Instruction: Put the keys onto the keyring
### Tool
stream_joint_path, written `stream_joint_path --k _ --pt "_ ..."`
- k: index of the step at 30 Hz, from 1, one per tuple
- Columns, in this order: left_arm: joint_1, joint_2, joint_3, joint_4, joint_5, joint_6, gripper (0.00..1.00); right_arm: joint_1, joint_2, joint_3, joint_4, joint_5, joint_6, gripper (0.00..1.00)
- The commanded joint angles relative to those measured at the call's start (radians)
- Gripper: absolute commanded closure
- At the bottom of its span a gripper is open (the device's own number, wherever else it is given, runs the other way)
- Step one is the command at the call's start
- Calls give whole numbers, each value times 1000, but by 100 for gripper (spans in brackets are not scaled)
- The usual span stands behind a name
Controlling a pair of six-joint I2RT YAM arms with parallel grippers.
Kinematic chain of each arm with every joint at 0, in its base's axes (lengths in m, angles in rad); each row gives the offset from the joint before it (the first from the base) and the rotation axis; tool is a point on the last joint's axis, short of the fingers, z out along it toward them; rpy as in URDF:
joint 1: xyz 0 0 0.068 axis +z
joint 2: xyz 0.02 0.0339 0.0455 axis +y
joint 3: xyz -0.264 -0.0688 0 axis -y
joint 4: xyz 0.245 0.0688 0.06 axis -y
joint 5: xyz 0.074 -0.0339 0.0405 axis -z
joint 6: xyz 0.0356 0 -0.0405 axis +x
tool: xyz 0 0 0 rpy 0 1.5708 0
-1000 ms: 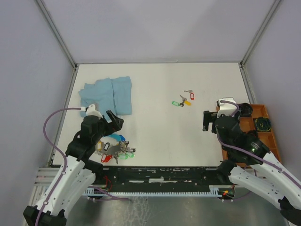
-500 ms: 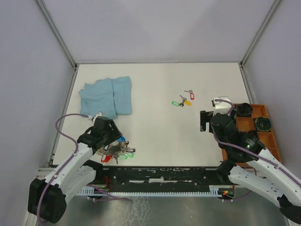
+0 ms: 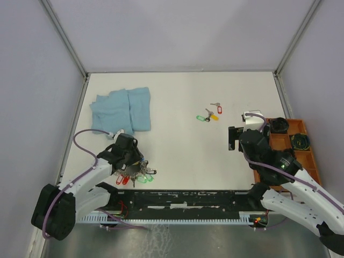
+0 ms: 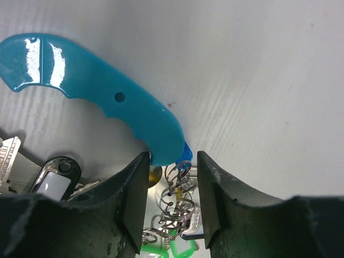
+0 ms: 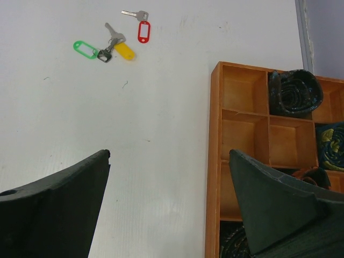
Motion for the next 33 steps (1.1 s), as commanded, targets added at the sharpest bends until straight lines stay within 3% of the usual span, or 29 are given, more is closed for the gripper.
stream_joint_path --k 1,8,15,20,24,33 --pt "-49 51 21 101 16 -74 54 0 3 3 8 1 15 0" --pt "-155 181 65 283 51 -172 57 0 18 6 10 -28 13 0" --pt "-298 440 262 346 65 -151 57 0 24 4 14 -69 11 0" --pt "-393 541 398 363 69 -94 55 0 27 -11 33 -134 15 0" --pt "-431 530 441 364 62 -52 50 0 57 -24 64 -221 23 0" --pt "-398 274 332 220 -107 -42 41 0 203 -64 226 -475 34 0"
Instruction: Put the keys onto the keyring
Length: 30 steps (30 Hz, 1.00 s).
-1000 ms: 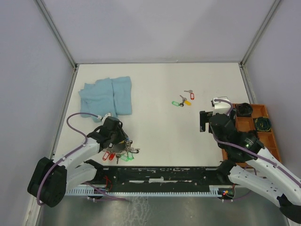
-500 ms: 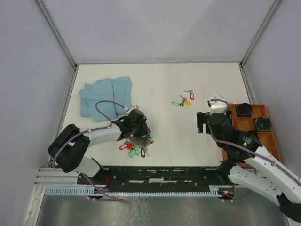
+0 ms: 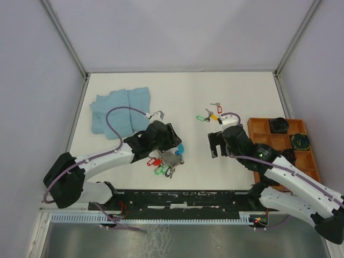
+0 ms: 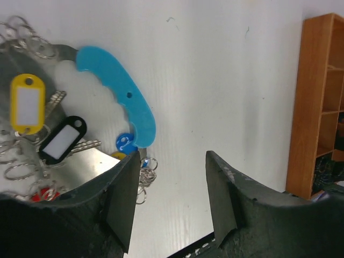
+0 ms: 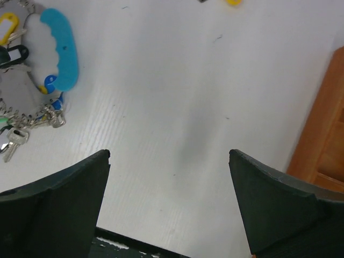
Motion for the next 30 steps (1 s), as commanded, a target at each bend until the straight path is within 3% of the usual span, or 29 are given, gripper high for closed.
stream_joint_path --k 1,8,12,24,30 --pt "47 -139 -72 -82 -103 30 40 0 68 -27 173 -184 25 0" --pt "235 -311 -262 -82 -14 -10 39 4 294 -40 365 -369 104 9" --pt "285 -344 -311 -56 17 -8 39 22 398 -35 426 -415 134 14" --pt "284 -155 -328 102 157 -29 48 90 503 -20 458 -393 152 19" --pt "181 -76 -299 172 180 -75 53 92 475 -21 423 -339 138 20"
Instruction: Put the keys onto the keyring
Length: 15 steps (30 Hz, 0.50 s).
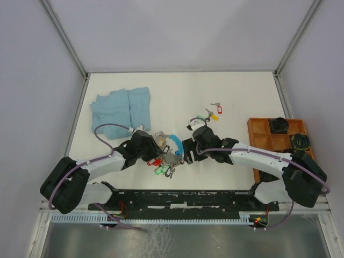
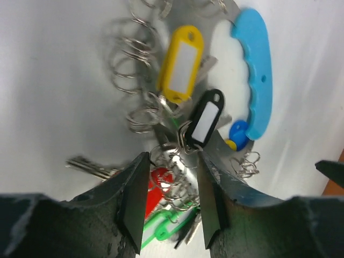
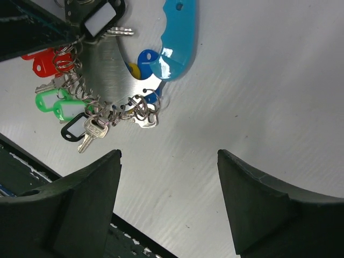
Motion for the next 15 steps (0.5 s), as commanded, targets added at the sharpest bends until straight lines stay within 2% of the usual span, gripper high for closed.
stream_joint_path --k 1,9,12,15 --pt "-91 55 35 118 39 -71 53 5 -45 16 12 56 -4 20" --pt "-255 143 104 210 52 -113 51 4 -126 9 -61 150 -49 20" --pt "-267 118 103 223 50 -112 50 4 -136 8 -69 159 -65 20" --pt "-266 41 85 188 -15 -104 49 5 -120 20 -60 136 -93 21"
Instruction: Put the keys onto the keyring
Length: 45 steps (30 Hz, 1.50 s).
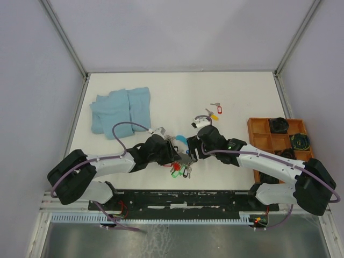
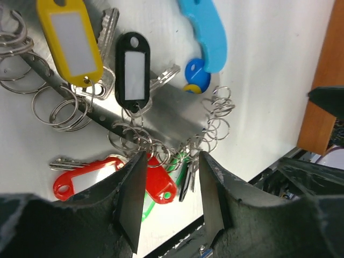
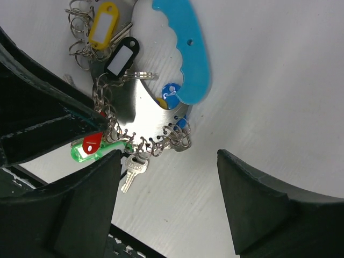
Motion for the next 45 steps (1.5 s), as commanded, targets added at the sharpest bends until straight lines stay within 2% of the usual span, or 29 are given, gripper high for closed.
stream_joint_path --k 1,6,12,19,23,28,30,33,37,45 --pt "0 -124 4 9 -87 -25 49 4 5 30 1 10 -57 21" --pt "53 -300 -63 -84 -200 -24 47 3 117 114 -42 50 -113 21" --pt "201 -412 -161 -121 -138 -24 46 -27 278 227 -106 74 -146 23" --pt "344 -425 -219 -89 -53 -9 46 -61 433 314 -114 40 -144 27" --pt "369 -408 -242 -59 -11 -16 43 -72 510 346 -110 34 -127 30" --pt "378 -405 -257 -43 7 -10 35 -77 574 376 -113 30 -107 32" --pt "377 -409 -249 -42 8 27 27 -80 596 384 -118 34 -99 34" --pt "377 -410 -229 -63 8 56 20 -82 617 391 -131 34 -89 38" --pt "377 -421 -234 -57 13 75 20 -84 611 381 -131 33 -86 45" --pt "380 -415 -263 41 56 23 20 -119 538 339 -90 -31 -79 68"
